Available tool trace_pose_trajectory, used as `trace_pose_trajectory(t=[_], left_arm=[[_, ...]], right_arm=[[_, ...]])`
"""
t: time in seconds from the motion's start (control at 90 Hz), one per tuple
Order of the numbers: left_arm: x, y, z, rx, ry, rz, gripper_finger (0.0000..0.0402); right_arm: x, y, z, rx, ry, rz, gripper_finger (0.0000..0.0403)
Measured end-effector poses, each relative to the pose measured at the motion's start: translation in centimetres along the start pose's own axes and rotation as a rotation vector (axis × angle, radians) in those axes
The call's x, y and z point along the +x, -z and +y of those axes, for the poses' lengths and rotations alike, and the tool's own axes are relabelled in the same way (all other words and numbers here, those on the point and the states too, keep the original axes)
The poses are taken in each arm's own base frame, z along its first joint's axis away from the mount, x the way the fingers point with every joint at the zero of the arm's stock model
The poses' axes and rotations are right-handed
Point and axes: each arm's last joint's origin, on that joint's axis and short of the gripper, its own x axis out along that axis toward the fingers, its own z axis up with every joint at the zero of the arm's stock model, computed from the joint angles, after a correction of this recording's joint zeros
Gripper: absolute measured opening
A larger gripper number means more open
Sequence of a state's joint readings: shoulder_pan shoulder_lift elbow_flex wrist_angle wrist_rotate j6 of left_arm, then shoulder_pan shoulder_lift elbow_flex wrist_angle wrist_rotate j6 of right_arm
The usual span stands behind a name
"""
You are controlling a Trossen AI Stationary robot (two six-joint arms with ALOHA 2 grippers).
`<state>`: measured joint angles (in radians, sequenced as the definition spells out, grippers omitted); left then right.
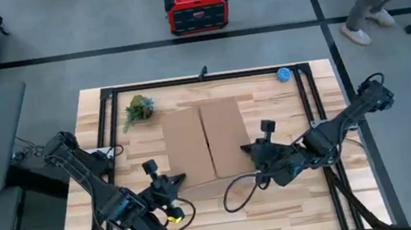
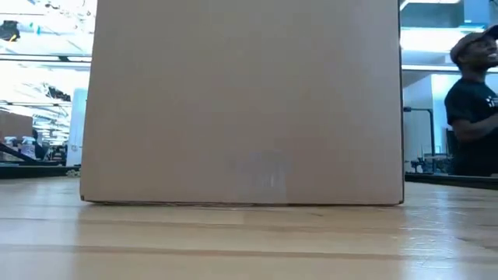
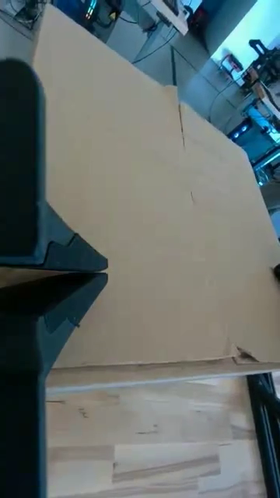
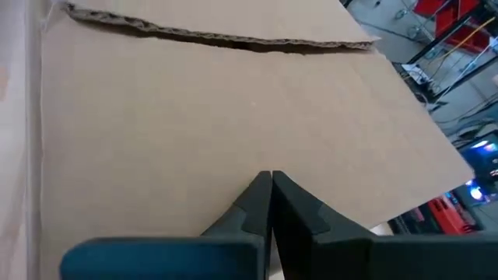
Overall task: Wrap mug
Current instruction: Close the brown cardboard box
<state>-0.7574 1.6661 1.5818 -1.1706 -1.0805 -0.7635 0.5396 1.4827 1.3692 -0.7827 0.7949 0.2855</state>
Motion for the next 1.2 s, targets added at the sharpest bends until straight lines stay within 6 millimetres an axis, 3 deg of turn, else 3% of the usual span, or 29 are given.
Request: trace_pose_trajectory(t=[1.2], left_arm=[[0.10,0.01,-0.16,-0.004,-0.020,-0.022,0.0000]], right_arm=[[0.07,-0.18,0.16,0.054,0.008,-0.021,0.0000]])
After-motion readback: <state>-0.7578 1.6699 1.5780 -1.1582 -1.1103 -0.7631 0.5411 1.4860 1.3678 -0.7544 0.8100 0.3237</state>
